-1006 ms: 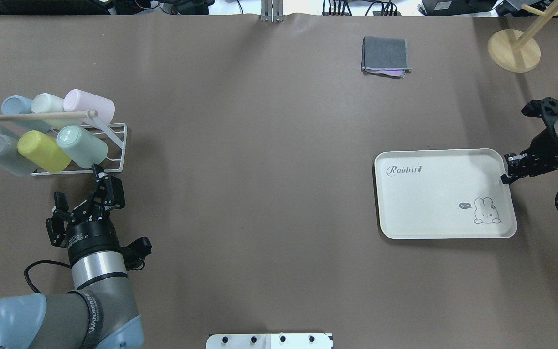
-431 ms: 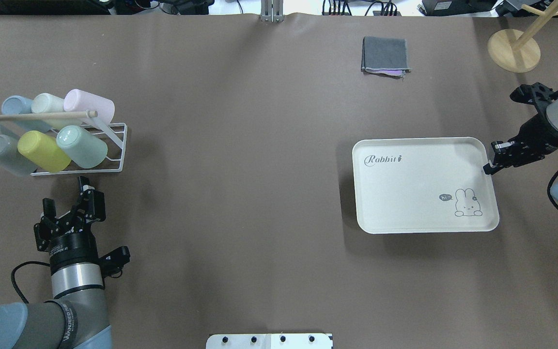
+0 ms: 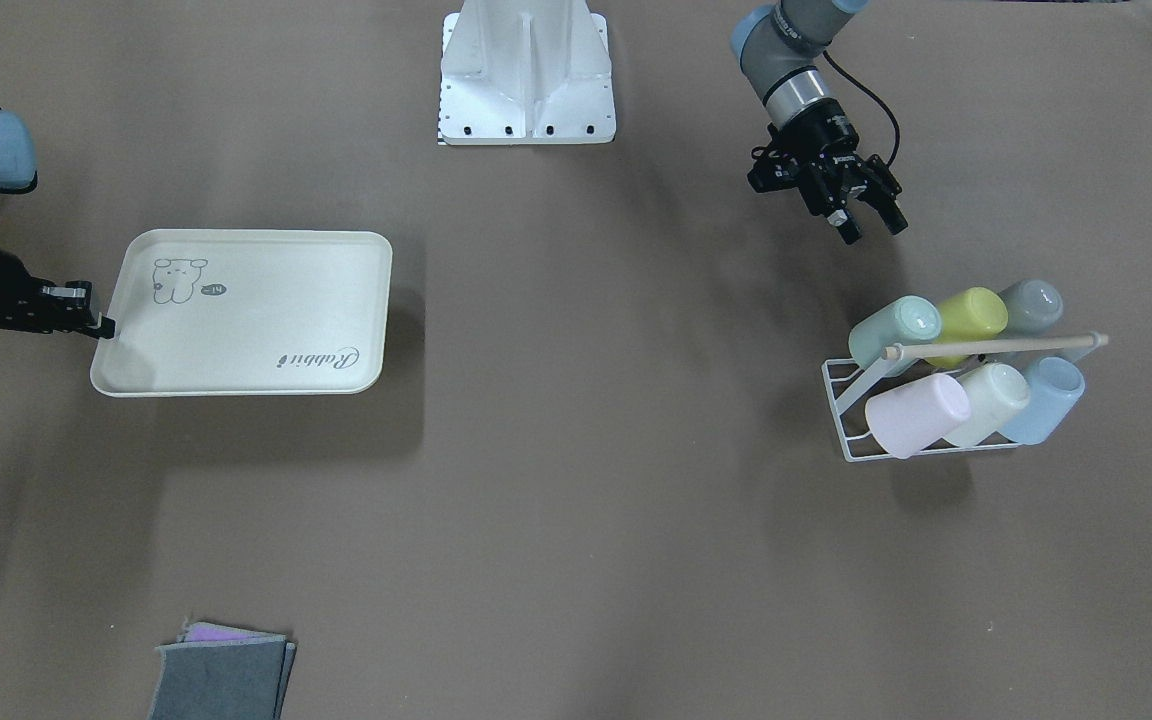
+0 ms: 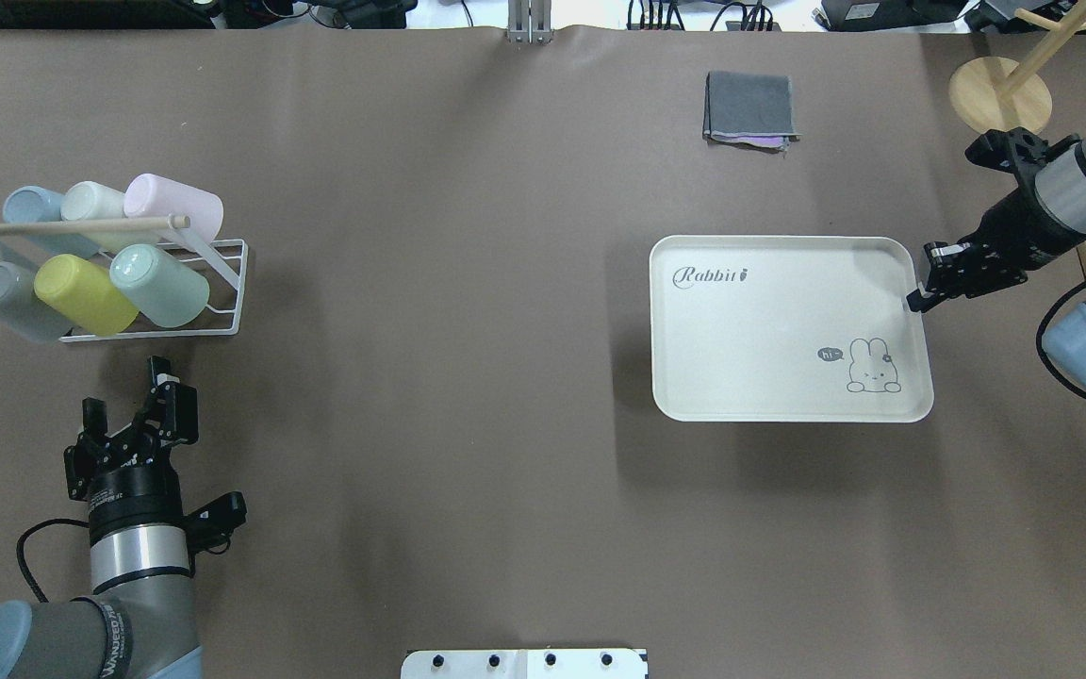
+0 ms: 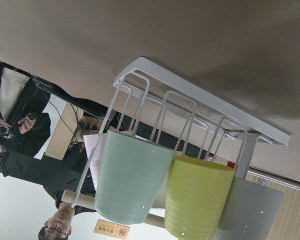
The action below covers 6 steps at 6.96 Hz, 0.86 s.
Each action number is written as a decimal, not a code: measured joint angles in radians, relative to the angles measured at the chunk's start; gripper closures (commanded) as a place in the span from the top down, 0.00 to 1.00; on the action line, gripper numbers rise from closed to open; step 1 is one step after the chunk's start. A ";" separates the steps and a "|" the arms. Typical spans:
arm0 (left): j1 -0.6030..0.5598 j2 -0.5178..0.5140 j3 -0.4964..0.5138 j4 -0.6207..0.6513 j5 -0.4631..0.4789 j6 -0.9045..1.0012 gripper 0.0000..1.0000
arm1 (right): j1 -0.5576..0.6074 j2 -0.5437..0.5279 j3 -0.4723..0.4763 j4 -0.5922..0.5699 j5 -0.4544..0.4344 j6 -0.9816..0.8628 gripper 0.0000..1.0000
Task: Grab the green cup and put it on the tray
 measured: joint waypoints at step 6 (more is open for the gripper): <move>0.061 0.176 0.002 -0.366 -0.024 0.121 0.98 | -0.123 0.196 -0.086 0.000 0.002 0.187 0.00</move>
